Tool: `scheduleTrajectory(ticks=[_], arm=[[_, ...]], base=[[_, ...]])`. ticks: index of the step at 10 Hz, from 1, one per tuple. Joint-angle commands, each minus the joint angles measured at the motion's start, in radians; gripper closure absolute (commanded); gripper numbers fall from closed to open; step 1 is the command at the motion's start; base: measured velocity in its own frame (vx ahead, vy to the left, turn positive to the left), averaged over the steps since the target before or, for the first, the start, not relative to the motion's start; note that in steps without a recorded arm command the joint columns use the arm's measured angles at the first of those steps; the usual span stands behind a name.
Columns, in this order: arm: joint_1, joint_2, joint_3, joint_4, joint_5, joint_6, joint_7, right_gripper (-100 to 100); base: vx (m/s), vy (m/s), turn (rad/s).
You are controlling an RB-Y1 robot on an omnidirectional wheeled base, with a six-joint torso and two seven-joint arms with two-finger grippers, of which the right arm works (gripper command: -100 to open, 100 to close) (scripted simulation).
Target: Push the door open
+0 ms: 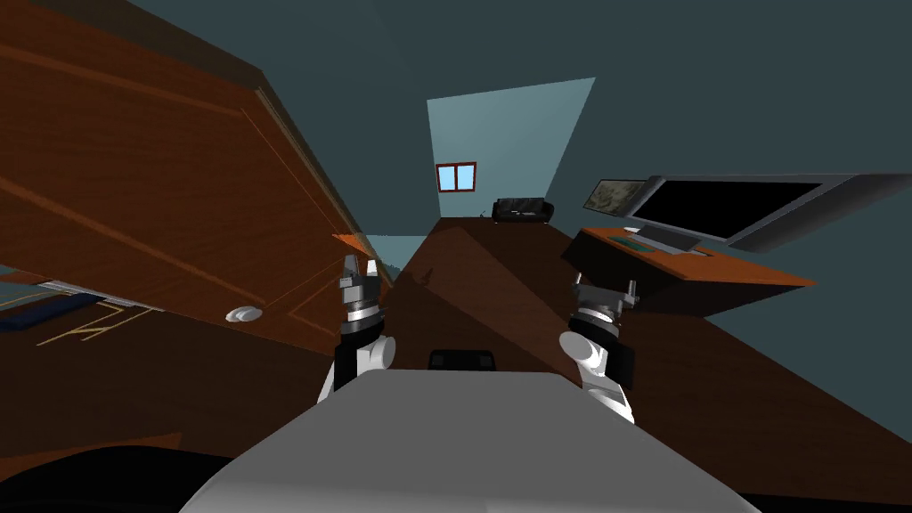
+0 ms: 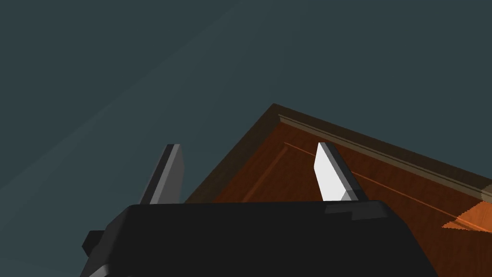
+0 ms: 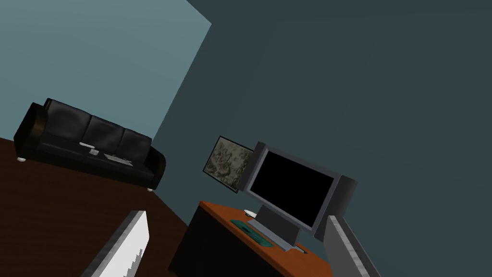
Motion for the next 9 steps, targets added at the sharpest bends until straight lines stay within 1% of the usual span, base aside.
scheduleTrajectory(ticks=[1,2,4,6,9], arm=[[-0.004,0.001,-0.009,0.007,-0.037,-0.003,-0.009,-100],[-0.008,0.001,-0.016,0.015,-0.062,-0.006,-0.015,-100],[-0.017,-0.001,-0.030,0.031,-0.114,-0.011,-0.028,-100],[-0.026,-0.002,-0.044,0.047,-0.166,-0.016,-0.042,-100],[-0.039,-0.004,-0.066,0.070,-0.245,-0.023,-0.062,-100]], base=[[0.011,0.024,-0.207],[0.010,0.025,-0.180],[0.013,0.023,-0.246],[0.016,0.026,-0.172],[0.009,0.029,-0.213]])
